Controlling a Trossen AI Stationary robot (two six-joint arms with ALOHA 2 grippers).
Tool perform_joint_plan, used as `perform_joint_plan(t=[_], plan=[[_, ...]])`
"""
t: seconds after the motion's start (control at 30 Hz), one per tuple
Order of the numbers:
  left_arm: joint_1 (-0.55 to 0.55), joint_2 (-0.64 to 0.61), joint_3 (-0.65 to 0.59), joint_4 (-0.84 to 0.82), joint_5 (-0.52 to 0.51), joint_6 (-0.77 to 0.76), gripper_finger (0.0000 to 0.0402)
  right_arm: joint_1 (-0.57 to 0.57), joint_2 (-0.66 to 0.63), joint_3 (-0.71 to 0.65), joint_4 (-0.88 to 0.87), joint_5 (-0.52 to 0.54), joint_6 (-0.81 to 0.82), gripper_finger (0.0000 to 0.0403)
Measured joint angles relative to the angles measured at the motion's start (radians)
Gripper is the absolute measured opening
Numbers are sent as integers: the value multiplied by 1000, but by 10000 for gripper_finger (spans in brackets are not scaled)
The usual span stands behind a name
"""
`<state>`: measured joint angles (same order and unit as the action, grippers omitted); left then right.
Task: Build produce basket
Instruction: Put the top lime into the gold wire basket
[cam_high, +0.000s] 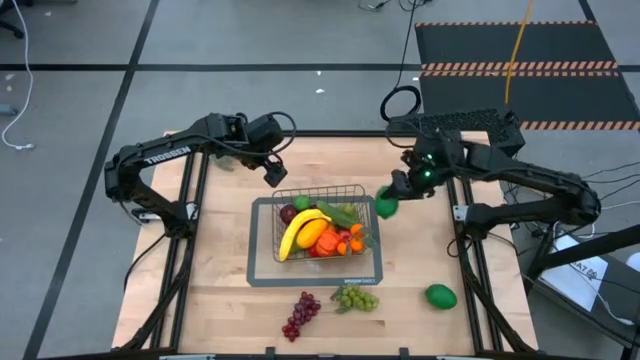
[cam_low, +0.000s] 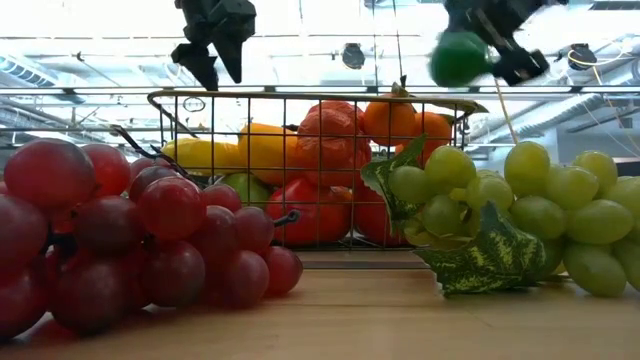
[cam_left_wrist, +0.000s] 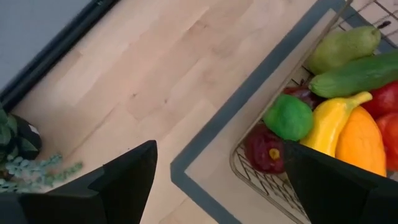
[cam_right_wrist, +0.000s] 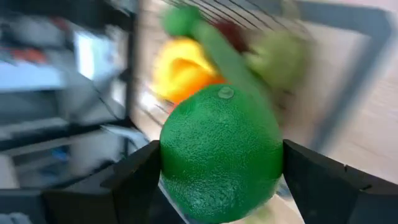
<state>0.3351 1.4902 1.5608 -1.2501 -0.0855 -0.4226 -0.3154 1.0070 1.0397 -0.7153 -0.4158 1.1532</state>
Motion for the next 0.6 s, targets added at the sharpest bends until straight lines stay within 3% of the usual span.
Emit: perform_joint_plan(t=[0.13, 0.3, 0.6], plan=[[-3, 0, 0, -32, 28, -17, 340, 134, 5, 0, 225, 164, 158, 302], [-10, 0, 0, -123, 34, -76, 340, 272, 59, 0, 483, 347, 240, 302], [-67, 0, 0, -270, 80, -157, 340, 393, 191, 0, 968, 599, 112, 302]])
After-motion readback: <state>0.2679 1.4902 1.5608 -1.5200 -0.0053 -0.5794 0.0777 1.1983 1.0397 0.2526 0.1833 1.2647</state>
